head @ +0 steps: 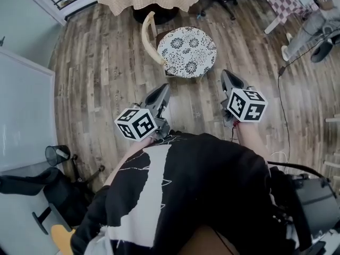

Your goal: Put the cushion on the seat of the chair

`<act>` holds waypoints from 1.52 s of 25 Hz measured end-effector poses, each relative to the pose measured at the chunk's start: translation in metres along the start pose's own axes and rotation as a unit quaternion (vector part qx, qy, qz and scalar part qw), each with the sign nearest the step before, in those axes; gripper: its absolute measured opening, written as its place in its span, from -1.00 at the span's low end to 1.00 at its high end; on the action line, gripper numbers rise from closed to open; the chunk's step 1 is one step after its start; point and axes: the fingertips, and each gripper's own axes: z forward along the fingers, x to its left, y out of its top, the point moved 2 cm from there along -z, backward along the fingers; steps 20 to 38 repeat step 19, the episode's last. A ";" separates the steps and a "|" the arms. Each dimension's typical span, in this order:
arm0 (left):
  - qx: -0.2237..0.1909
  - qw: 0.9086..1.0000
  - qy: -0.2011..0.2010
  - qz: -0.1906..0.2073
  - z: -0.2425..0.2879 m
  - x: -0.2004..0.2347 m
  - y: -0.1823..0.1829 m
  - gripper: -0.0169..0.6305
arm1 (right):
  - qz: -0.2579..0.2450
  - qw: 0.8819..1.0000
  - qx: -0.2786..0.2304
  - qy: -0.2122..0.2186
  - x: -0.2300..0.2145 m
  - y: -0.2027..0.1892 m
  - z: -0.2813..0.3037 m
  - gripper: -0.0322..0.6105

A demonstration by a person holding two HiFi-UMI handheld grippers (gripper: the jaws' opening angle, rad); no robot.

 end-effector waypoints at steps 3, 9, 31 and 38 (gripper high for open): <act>0.000 1.000 0.009 -0.009 0.006 -0.012 -0.014 -0.91 | -0.003 1.000 0.011 0.008 -0.013 -0.006 -0.008 -0.85; 0.001 1.000 0.023 -0.017 0.015 -0.031 -0.035 -0.91 | -0.013 0.999 0.026 0.025 -0.028 -0.015 -0.022 -0.85; -0.001 0.999 0.034 -0.018 0.023 -0.055 -0.060 -0.91 | -0.018 0.999 0.031 0.037 -0.050 -0.025 -0.045 -0.85; -0.001 0.999 0.034 -0.018 0.023 -0.055 -0.060 -0.91 | -0.018 0.999 0.031 0.037 -0.050 -0.025 -0.045 -0.85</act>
